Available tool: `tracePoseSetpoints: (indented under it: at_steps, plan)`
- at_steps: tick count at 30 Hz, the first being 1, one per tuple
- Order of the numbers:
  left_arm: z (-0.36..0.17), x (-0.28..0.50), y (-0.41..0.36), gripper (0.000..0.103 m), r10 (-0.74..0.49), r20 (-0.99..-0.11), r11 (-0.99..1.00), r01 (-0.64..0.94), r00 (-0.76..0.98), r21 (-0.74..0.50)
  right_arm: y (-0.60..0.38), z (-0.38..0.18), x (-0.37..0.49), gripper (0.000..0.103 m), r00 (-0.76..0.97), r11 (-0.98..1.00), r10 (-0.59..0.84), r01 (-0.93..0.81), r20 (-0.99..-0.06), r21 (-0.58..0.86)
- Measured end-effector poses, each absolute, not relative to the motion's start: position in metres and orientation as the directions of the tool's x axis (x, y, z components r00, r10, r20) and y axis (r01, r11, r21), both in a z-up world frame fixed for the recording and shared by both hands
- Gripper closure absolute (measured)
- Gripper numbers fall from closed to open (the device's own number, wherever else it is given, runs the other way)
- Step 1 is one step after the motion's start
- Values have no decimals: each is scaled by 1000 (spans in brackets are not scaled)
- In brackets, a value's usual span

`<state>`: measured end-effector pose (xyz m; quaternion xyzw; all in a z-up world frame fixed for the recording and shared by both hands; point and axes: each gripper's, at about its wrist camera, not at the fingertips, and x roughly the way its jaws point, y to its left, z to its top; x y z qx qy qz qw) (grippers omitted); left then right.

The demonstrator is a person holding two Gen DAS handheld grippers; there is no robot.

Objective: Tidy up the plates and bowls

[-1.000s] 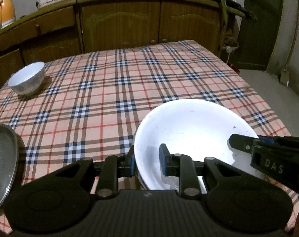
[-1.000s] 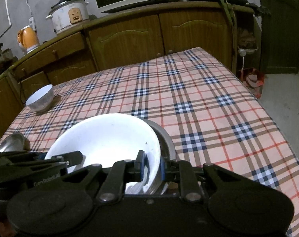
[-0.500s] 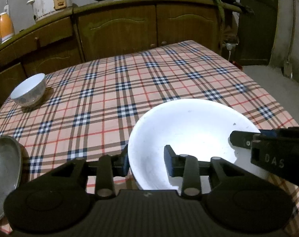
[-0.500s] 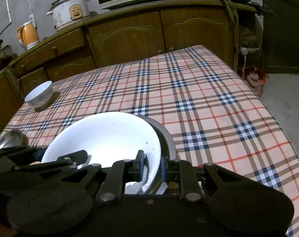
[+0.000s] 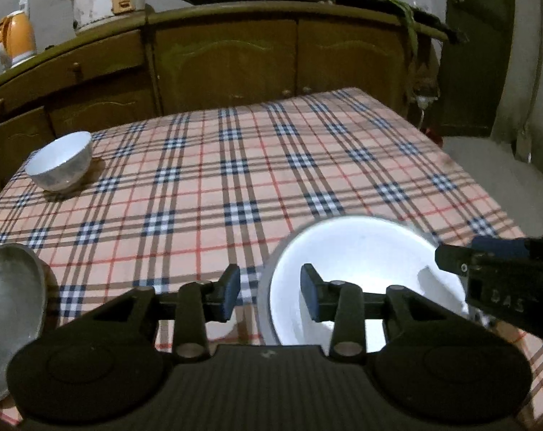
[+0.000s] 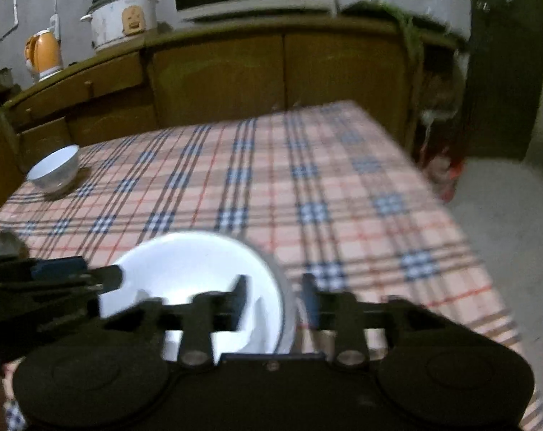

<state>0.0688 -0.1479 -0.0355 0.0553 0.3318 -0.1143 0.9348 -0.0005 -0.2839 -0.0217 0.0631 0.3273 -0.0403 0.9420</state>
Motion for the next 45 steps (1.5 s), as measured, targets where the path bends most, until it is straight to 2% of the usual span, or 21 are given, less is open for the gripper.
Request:
tracePoseSetpoints:
  at_steps: [5,18,35,45]
  plan:
    - [-21,71,-140,63,-179,-625,974,226,760,-3,-288,2,-1,47,820,986,14,84,-573,145]
    - [26,72,-94,51,-106,-570,992,126,815,-5,-233,49,29,46,841,979,135,-30,-524,203]
    - [42,98,-17,50,-3,-557,1000,-12,830,-23,-145,72,78,45,823,966,243,-156,-514,207]
    - [34,120,27,50,47,-573,994,-93,818,-51,-100,68,115,45,797,955,294,-220,-528,199]
